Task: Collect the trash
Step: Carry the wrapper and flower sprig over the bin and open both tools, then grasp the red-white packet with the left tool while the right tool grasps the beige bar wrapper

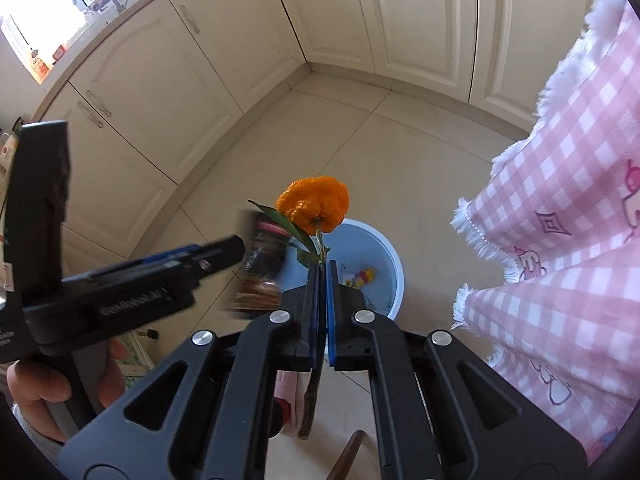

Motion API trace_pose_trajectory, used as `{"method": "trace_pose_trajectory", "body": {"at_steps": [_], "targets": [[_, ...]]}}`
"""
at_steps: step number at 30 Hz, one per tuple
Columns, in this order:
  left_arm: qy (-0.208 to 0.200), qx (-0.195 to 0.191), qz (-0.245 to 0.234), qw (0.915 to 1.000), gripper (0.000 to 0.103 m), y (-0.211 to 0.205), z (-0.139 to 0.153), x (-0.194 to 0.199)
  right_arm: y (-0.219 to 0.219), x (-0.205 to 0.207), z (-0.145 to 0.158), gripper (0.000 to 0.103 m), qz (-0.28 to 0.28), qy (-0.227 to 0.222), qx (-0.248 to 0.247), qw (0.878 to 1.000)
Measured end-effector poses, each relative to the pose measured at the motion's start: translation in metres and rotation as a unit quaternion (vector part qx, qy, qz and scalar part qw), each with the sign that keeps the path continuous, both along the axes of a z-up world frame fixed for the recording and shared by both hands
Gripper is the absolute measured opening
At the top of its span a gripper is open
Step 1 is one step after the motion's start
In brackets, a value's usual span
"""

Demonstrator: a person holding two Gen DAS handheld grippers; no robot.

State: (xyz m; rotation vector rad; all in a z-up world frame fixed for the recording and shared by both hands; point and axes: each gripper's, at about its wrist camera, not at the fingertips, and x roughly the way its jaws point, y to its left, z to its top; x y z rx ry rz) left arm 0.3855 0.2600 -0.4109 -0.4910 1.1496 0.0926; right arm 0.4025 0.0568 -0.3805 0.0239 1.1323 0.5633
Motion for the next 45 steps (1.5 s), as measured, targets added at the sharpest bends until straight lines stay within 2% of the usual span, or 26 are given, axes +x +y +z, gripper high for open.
{"method": "trace_pose_trajectory", "body": {"at_steps": [11, 20, 22, 23, 24, 27, 36, 41, 45], "targets": [[0.003, 0.005, 0.041, 0.9991, 0.059, 0.025, 0.005, -0.027, 0.023, 0.001, -0.012, 0.004, 0.015, 0.015, -0.003, 1.000], [-0.023, 0.004, 0.056, 0.9982, 0.059, 0.037, 0.028, -0.038, 0.051, 0.004, 0.012, 0.005, 0.032, -0.013, 0.013, 0.999], [-0.030, 0.005, 0.058, 0.9979, 0.059, 0.038, 0.036, -0.041, 0.055, 0.006, 0.017, 0.011, 0.038, -0.021, 0.012, 0.999], [-0.032, 0.006, 0.058, 0.9977, 0.059, 0.039, 0.038, -0.042, 0.056, 0.006, 0.020, 0.027, 0.037, -0.027, 0.011, 0.999], [-0.034, 0.007, 0.059, 0.9977, 0.058, 0.039, 0.041, -0.043, 0.056, 0.006, 0.024, 0.049, 0.033, -0.035, 0.009, 0.999], [-0.043, 0.009, 0.064, 0.9970, 0.061, 0.040, 0.052, -0.049, 0.051, 0.003, 0.037, 0.051, 0.030, -0.050, 0.011, 0.998], [-0.094, 0.026, 0.045, 0.9942, 0.061, 0.017, 0.108, -0.070, 0.003, -0.020, 0.085, 0.051, -0.010, -0.090, 0.023, 0.996], [-0.128, 0.041, 0.028, 0.9906, 0.061, -0.009, 0.145, -0.084, -0.037, -0.046, 0.131, 0.051, -0.033, -0.144, 0.032, 0.989], [-0.160, 0.056, -0.005, 0.9855, 0.061, -0.044, 0.178, -0.092, -0.085, -0.075, 0.175, 0.051, -0.064, -0.200, 0.036, 0.977]]}}
